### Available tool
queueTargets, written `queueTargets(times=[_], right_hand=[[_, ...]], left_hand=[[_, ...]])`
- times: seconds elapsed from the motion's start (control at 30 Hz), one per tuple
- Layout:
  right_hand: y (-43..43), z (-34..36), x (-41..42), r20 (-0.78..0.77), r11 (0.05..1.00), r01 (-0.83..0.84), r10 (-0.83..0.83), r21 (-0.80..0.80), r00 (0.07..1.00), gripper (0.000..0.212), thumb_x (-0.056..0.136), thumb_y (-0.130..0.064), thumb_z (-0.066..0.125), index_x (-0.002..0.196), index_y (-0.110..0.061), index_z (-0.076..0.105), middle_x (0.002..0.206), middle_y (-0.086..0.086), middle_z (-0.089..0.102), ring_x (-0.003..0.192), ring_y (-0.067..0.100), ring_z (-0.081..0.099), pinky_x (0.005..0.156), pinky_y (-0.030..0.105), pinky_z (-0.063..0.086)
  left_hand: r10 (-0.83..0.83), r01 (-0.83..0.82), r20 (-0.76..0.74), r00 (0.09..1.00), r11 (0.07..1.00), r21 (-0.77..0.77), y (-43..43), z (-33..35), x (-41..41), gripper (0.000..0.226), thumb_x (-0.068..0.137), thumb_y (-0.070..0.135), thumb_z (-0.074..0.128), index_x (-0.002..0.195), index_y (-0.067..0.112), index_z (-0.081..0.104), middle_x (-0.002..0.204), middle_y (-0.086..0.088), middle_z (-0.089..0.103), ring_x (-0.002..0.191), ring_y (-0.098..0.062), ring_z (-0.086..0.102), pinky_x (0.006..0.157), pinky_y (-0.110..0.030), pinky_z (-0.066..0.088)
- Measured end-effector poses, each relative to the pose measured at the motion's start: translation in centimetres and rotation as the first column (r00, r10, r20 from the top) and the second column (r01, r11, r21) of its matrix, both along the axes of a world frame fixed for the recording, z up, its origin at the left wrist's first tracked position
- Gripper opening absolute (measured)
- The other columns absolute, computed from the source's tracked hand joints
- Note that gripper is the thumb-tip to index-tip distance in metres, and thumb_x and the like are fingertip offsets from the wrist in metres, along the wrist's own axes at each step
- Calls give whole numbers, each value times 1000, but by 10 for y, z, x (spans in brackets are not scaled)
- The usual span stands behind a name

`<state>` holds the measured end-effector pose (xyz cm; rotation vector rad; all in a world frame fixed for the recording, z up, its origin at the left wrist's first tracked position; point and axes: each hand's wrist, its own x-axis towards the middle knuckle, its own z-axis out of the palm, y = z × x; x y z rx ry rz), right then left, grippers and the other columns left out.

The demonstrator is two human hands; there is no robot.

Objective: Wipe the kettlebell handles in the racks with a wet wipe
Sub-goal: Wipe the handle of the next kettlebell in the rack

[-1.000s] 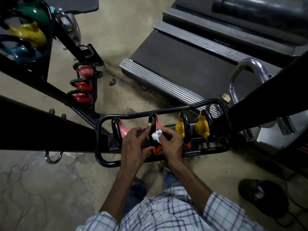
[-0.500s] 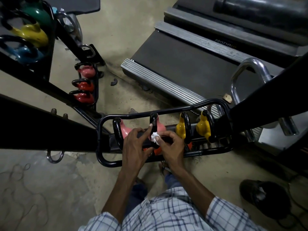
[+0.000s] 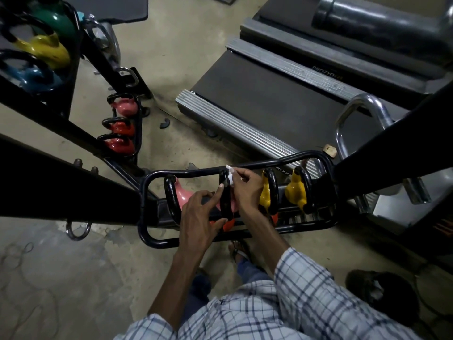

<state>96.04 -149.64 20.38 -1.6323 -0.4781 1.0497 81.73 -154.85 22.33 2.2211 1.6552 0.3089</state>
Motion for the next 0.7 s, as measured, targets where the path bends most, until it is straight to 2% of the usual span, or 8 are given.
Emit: queueTargets(times=[0.1, 0.17, 0.3, 0.43, 0.5, 0.57, 0.63, 0.7], right_hand=[[-21, 4, -6, 137, 990, -103, 89, 99, 986, 19, 96, -14, 66, 111, -13, 78, 104, -2, 75, 96, 2, 69, 84, 19, 56], [-30, 3, -4, 243, 972, -183, 144, 149, 959, 24, 94, -9, 66, 116, -12, 76, 112, 1, 70, 103, 0, 65, 87, 15, 53], [-14, 9, 7, 393, 937, -311, 229, 161, 891, 23, 89, -6, 69, 108, -15, 79, 105, -1, 69, 96, 6, 68, 83, 21, 56], [37, 21, 23, 440, 877, -479, 444, -35, 780, 22, 81, -7, 76, 103, -10, 78, 91, -3, 73, 83, 8, 69, 76, 22, 55], [62, 32, 31, 434, 745, -633, 652, -211, 622, 9, 78, -13, 82, 84, -8, 80, 70, -5, 70, 64, 4, 65, 60, 22, 50], [79, 42, 33, 444, 603, -688, 786, -403, 430, 17, 76, -22, 85, 76, -6, 79, 56, -6, 60, 49, 1, 52, 49, 16, 38], [92, 50, 29, 480, 512, -656, 841, -554, 250, 23, 73, -29, 87, 75, -8, 79, 58, 1, 61, 56, 9, 55, 54, 22, 41], [99, 53, 23, 513, 465, -590, 853, -661, 97, 25, 69, -33, 87, 72, -10, 76, 62, 3, 63, 65, 18, 61, 62, 29, 46]], left_hand=[[5, -5, 32, 999, 1000, 3, -1, -3, -1, 103, 65, 26, 91, 153, 36, 39, 116, -3, 55, 107, -21, 54, 91, -38, 50], [17, -17, 65, 998, 1000, 1, -2, -4, -1, 99, 65, 25, 91, 151, 34, 43, 116, -5, 56, 108, -23, 56, 91, -41, 50], [22, -20, 90, 996, 1000, -16, -2, -4, -1, 94, 68, 28, 87, 151, 35, 42, 117, -5, 55, 110, -25, 55, 91, -43, 48], [46, -42, 106, 993, 998, -37, -2, -7, -1, 99, 66, 30, 89, 152, 38, 40, 120, -4, 54, 112, -23, 54, 92, -42, 48], [52, -49, 106, 993, 998, -37, -4, -8, 0, 101, 64, 31, 91, 151, 39, 40, 120, -4, 55, 111, -24, 54, 92, -42, 48], [42, -39, 98, 994, 999, -25, -6, -9, 3, 101, 65, 31, 90, 152, 40, 38, 119, -4, 55, 110, -25, 53, 92, -42, 47], [22, -23, 68, 997, 1000, 1, -6, -10, 7, 98, 68, 32, 87, 153, 39, 36, 119, -4, 54, 109, -25, 52, 92, -42, 46], [14, -15, 24, 1000, 999, 36, -6, -11, 12, 95, 66, 28, 87, 150, 36, 42, 120, -4, 55, 110, -25, 51, 92, -41, 45]])
